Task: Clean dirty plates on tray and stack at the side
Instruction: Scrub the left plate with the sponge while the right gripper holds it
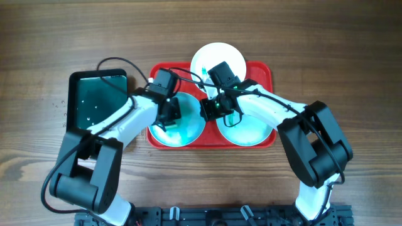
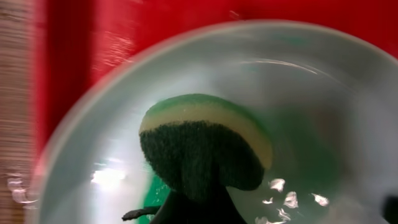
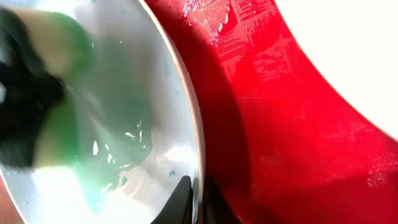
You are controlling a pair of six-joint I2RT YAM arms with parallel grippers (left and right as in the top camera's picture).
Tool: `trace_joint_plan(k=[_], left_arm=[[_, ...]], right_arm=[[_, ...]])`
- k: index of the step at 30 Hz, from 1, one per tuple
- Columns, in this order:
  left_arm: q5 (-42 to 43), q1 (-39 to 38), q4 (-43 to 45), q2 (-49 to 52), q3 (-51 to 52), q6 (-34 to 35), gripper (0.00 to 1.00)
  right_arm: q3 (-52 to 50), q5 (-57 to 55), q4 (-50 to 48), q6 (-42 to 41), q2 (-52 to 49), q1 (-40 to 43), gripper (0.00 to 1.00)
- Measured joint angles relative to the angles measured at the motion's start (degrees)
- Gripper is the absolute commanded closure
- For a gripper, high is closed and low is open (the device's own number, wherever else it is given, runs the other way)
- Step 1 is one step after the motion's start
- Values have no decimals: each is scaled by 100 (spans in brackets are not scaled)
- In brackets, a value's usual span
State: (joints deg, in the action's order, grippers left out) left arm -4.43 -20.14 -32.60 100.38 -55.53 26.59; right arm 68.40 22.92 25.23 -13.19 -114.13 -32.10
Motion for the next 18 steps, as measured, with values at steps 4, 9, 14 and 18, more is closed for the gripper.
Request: trace_joint_plan(k=[4, 9, 14, 18], left_arm=[[-750, 83, -109, -57, 42, -7, 96], [420, 127, 109, -452, 144, -20, 96], [1574, 103, 769, -151, 170, 46, 96], [1462, 74, 723, 35, 140, 52, 96]], right_arm=[[2, 0, -7, 2, 0, 0, 93], [0, 0, -52, 2, -4, -2, 93], [0, 0, -63, -44, -4, -2, 93], [0, -7, -63, -103, -4, 0, 96]])
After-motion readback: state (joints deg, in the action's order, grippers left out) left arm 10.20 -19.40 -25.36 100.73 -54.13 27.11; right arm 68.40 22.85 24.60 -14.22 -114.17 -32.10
